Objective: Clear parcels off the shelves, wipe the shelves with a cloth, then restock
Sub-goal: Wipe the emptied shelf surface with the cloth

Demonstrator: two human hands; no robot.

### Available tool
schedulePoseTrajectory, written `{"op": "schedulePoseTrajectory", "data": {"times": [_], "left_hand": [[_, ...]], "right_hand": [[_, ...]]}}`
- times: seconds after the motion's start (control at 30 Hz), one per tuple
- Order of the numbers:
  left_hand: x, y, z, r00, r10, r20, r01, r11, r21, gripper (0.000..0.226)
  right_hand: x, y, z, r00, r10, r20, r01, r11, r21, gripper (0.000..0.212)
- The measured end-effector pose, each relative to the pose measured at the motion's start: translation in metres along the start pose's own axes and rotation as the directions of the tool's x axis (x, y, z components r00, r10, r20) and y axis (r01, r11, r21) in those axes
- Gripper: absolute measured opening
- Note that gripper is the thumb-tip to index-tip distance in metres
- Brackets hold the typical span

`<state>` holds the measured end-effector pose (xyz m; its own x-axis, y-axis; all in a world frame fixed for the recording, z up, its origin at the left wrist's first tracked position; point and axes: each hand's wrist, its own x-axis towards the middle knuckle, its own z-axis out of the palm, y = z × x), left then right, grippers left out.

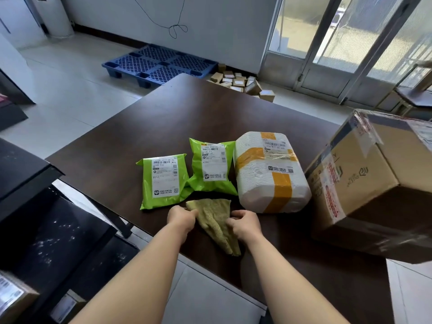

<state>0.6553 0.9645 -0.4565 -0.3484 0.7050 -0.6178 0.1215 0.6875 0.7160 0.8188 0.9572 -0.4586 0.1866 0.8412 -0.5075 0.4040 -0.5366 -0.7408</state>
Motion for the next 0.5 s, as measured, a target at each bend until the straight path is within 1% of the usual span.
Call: {"op": "schedulePoseTrajectory", "data": {"times": [0.1,0.17,0.3,0.4,0.5], "left_hand": [[-0.007,0.003,0.0,0.996,0.083,0.011,-0.083,0.994,0.076,0.019],[-0.014,0.004,-0.004,0.99,0.141,0.02,-0.142,0.985,0.096,0.02],[-0.035,0.016,-0.022,0.967,0.251,-0.03,-0.249,0.967,0.06,0.016],[-0.058,0.032,-0.035,0.95,0.309,-0.054,-0.309,0.951,0.011,0.016],[-0.083,0.049,-0.049,0.924,0.359,-0.133,-0.363,0.932,-0.006,0.017]], "right_hand": [[-0.003,-0.004,0.0,0.999,-0.034,0.007,0.034,0.999,0.018,0.034],[-0.006,-0.005,-0.004,0.997,-0.071,-0.02,0.071,0.997,0.019,0.03],[-0.016,-0.02,-0.018,0.993,-0.107,-0.052,0.111,0.991,0.076,0.026],[-0.028,-0.042,-0.025,0.989,-0.146,-0.031,0.149,0.985,0.093,0.027],[-0.045,-0.068,-0.027,0.98,-0.2,-0.008,0.2,0.973,0.115,0.024]]}}
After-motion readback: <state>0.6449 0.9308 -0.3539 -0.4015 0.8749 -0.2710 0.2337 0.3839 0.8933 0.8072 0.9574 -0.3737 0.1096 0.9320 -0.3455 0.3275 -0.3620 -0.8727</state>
